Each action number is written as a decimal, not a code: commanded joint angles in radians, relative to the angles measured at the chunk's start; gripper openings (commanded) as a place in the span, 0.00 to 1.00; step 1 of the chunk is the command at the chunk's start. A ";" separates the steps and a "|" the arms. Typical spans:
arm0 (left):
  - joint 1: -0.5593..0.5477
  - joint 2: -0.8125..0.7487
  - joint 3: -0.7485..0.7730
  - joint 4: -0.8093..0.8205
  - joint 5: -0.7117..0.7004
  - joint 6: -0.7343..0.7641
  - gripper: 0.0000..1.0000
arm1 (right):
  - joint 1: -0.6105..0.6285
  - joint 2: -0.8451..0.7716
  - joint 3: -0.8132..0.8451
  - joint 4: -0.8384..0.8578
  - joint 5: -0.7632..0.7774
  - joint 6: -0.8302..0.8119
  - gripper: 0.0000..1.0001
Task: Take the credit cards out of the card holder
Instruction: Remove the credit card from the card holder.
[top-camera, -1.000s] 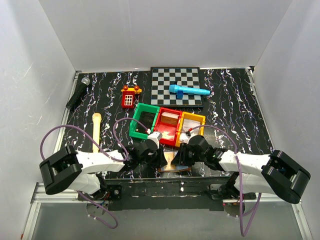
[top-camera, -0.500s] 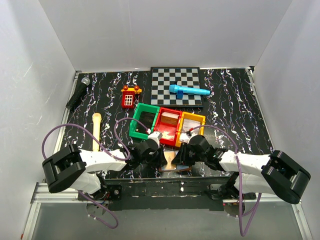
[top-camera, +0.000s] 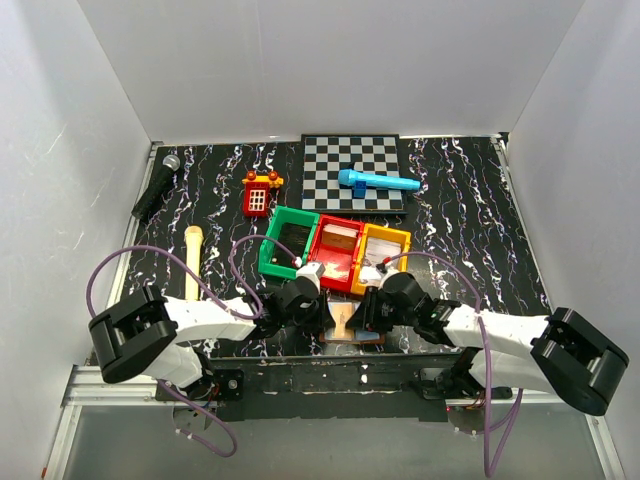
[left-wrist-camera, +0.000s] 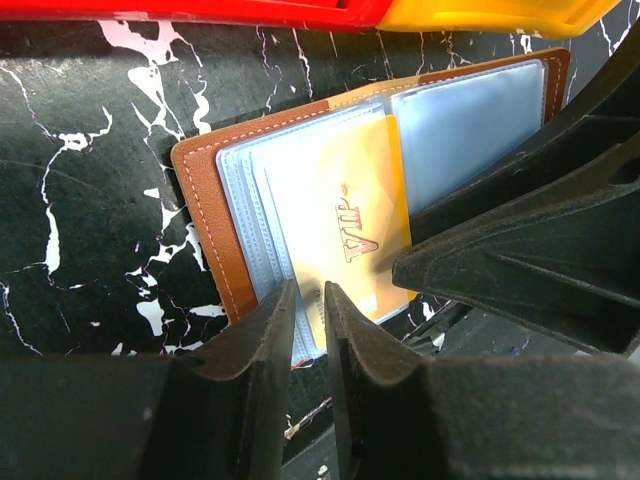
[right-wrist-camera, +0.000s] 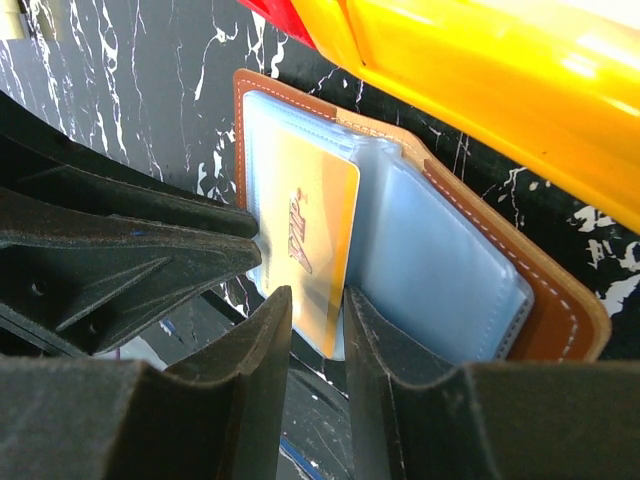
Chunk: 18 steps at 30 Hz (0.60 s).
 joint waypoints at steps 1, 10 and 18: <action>0.005 0.041 -0.001 -0.098 -0.018 -0.005 0.18 | -0.004 -0.026 -0.012 0.058 0.004 0.019 0.34; 0.007 0.070 0.003 -0.105 -0.010 -0.011 0.15 | -0.005 -0.077 -0.050 0.104 0.012 0.032 0.33; 0.008 0.084 0.005 -0.101 -0.004 -0.011 0.04 | -0.010 -0.106 -0.061 0.107 0.013 0.038 0.30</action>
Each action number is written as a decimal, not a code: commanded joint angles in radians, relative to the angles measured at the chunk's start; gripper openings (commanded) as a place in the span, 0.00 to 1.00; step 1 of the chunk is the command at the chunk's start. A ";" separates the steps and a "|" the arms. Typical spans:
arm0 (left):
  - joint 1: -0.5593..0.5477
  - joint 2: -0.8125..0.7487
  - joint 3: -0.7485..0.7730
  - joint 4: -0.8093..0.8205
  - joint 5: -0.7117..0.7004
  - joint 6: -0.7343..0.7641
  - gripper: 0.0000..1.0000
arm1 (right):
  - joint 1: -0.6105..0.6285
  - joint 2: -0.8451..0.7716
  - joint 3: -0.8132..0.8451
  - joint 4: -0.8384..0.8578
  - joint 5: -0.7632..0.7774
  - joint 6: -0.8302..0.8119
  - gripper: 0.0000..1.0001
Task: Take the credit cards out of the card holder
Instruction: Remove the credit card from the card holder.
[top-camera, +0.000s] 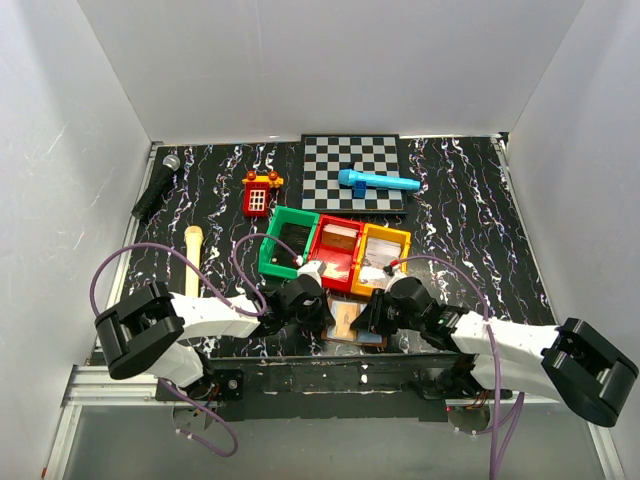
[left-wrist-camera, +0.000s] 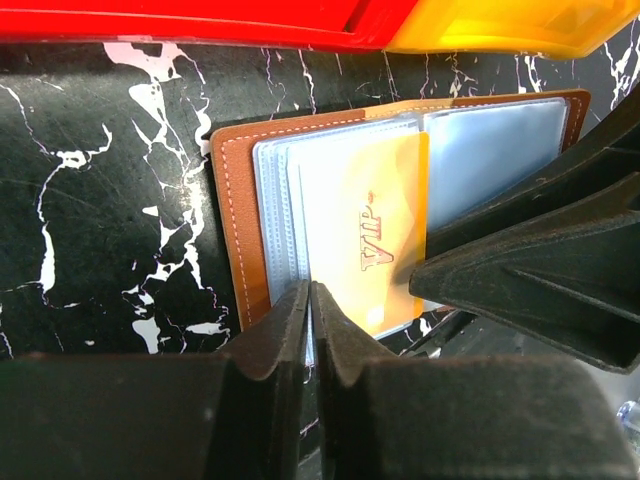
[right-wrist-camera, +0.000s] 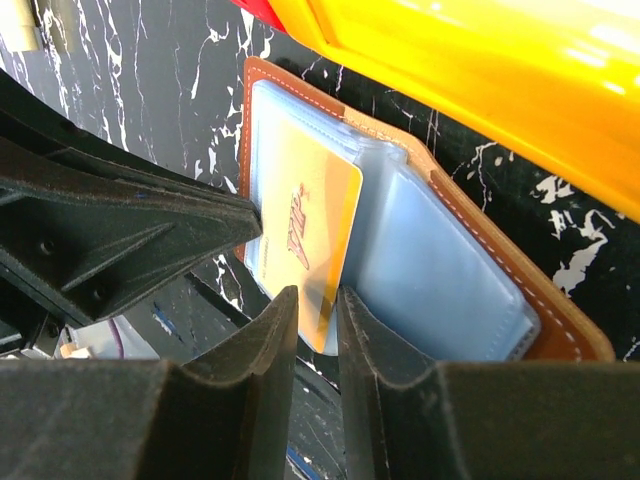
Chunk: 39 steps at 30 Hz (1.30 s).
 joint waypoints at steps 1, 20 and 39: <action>0.001 0.048 -0.020 -0.102 -0.008 0.011 0.00 | -0.002 -0.034 -0.002 0.088 -0.002 0.022 0.31; 0.002 0.050 -0.020 -0.113 -0.011 0.003 0.00 | -0.019 -0.067 -0.020 0.063 0.010 0.033 0.34; 0.002 0.078 -0.008 -0.088 0.030 0.037 0.00 | -0.017 -0.003 -0.003 0.183 -0.056 0.031 0.34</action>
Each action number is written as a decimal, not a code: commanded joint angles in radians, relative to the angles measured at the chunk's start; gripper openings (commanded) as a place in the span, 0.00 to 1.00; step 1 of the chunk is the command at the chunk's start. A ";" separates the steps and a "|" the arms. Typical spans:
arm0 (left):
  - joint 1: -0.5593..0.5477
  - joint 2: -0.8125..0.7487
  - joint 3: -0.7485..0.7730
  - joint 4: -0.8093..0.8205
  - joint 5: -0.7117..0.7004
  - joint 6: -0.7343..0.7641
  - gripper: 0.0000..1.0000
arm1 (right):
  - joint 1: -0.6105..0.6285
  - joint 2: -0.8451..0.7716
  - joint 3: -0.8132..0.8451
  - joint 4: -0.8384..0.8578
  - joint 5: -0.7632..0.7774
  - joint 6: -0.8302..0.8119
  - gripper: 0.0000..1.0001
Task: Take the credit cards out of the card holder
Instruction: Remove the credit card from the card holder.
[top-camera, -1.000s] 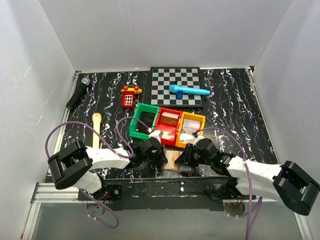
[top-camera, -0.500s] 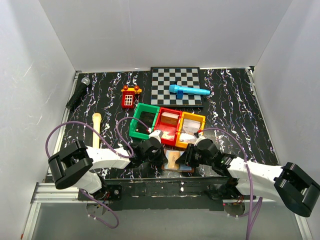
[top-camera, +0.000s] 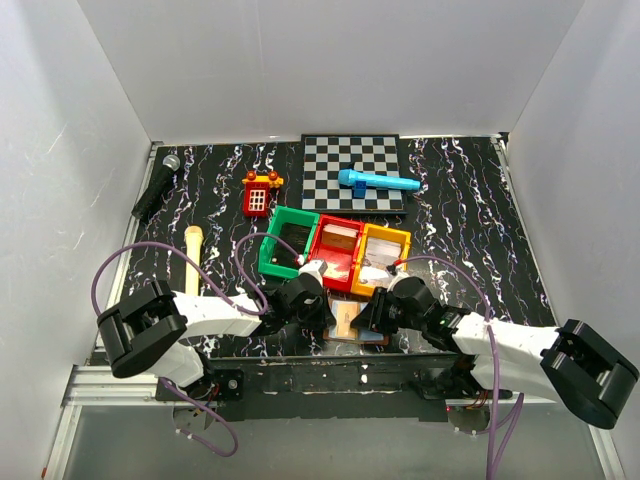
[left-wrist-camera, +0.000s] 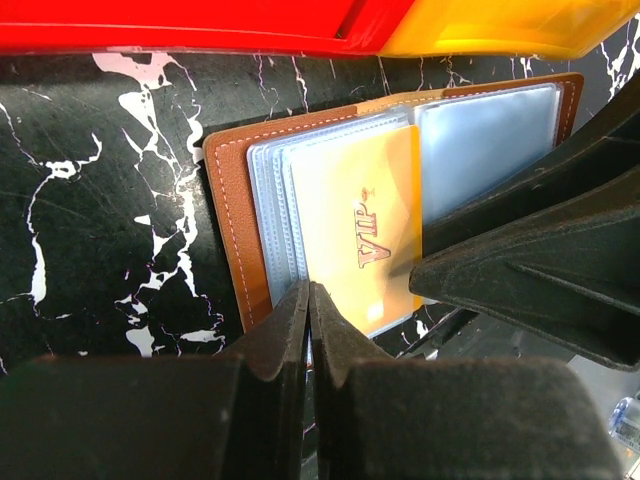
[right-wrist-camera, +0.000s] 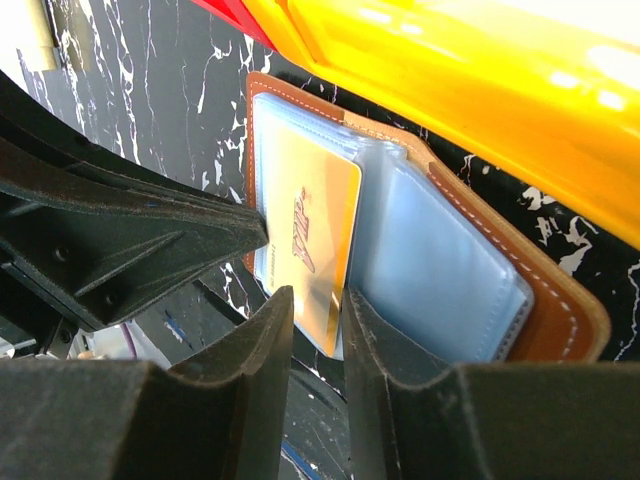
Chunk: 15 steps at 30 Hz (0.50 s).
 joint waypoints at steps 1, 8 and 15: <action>-0.003 0.060 -0.015 -0.098 0.018 0.032 0.00 | 0.003 0.012 0.020 0.156 -0.051 0.006 0.34; -0.003 0.069 -0.013 -0.092 0.025 0.042 0.00 | 0.001 -0.011 0.006 0.193 -0.045 0.009 0.34; -0.003 0.076 -0.010 -0.092 0.025 0.045 0.00 | 0.000 -0.028 -0.006 0.236 -0.058 0.006 0.34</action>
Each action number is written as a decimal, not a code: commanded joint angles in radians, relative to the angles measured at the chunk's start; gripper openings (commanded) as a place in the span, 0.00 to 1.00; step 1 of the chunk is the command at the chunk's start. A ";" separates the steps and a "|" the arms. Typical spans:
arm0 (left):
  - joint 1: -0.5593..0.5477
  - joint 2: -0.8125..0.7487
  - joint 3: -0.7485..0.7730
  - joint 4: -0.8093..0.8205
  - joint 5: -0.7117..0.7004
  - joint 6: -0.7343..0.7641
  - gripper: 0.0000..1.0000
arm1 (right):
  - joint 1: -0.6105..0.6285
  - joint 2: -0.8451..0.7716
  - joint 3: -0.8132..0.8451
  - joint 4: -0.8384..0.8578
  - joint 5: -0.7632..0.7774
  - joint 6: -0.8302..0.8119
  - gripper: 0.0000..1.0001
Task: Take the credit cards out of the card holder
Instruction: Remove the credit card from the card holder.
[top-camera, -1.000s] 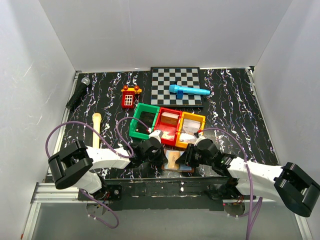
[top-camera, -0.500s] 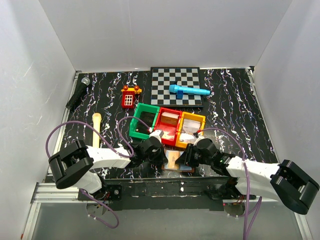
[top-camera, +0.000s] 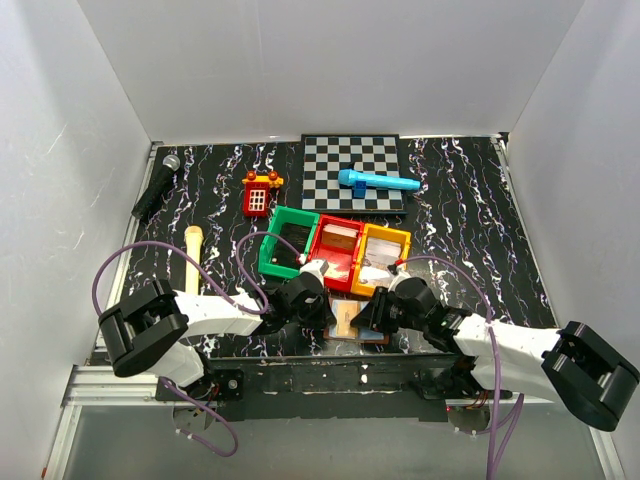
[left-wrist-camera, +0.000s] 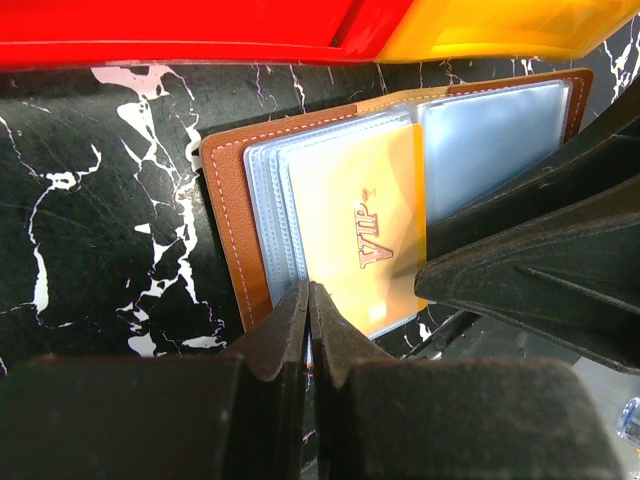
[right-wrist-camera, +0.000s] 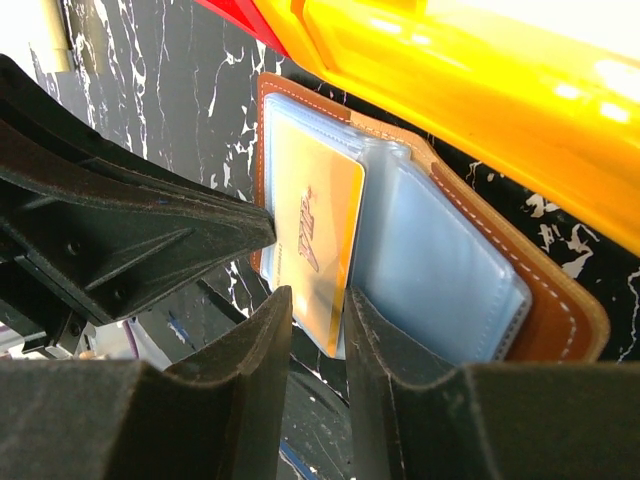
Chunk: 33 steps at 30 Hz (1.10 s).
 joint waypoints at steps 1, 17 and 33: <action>-0.007 0.067 -0.019 -0.091 0.012 0.024 0.00 | 0.003 -0.017 0.008 0.209 -0.057 0.011 0.34; -0.007 0.065 -0.028 -0.036 0.062 0.043 0.00 | 0.003 0.023 -0.004 0.316 -0.118 0.021 0.34; -0.007 -0.095 -0.103 -0.120 -0.014 0.008 0.00 | 0.003 0.022 0.054 0.141 -0.117 -0.023 0.22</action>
